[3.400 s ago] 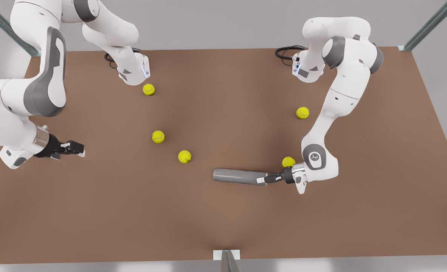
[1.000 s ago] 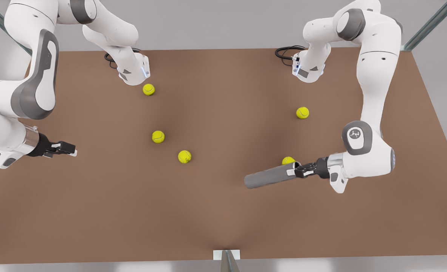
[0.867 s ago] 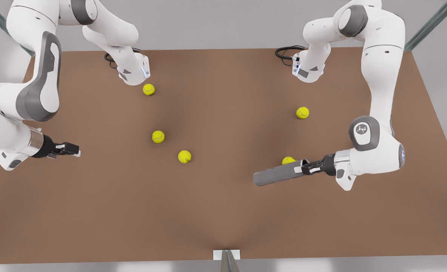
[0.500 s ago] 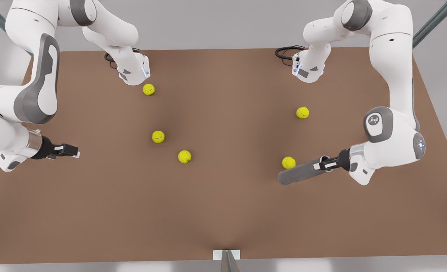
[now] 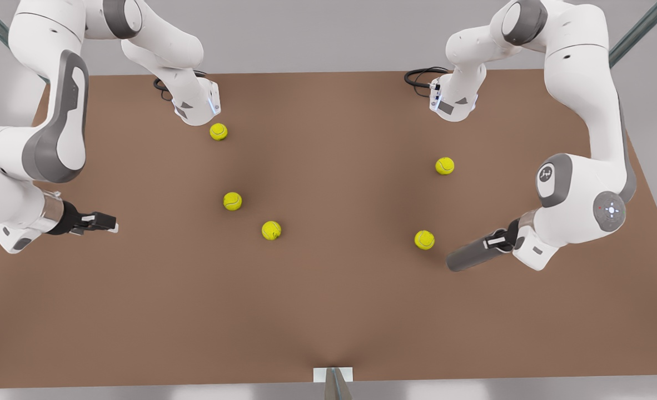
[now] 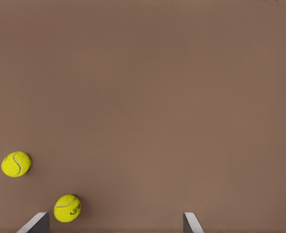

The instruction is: Put the tennis tube upright

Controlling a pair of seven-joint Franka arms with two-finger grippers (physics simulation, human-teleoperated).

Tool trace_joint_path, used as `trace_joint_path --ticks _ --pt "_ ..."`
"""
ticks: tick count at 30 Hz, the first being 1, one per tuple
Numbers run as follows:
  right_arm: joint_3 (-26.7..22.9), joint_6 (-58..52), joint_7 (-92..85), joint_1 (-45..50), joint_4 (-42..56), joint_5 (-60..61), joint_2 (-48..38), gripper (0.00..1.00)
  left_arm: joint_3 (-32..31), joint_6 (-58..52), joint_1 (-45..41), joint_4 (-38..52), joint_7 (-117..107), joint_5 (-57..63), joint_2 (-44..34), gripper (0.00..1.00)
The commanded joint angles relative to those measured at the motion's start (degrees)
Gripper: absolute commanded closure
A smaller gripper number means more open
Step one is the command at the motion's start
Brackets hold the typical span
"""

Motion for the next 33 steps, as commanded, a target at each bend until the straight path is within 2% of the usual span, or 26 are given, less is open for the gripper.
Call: trace_joint_path --ticks 1,9,33 --pt "0.09 0.00 0.00 0.02 0.00 0.00 0.05 0.00 0.00 0.01 0.00 -0.01 0.02 1.86 0.00 0.79" --pt "0.09 -0.09 0.00 -0.51 0.35 0.00 0.05 0.00 0.00 0.18 -2.73 -0.18 -0.16 11.00 1.23 0.79" --pt "0.09 -0.09 0.00 -0.42 0.44 0.00 0.40 0.00 0.09 0.53 -2.81 -0.09 -0.42 10.91 5.01 0.78"
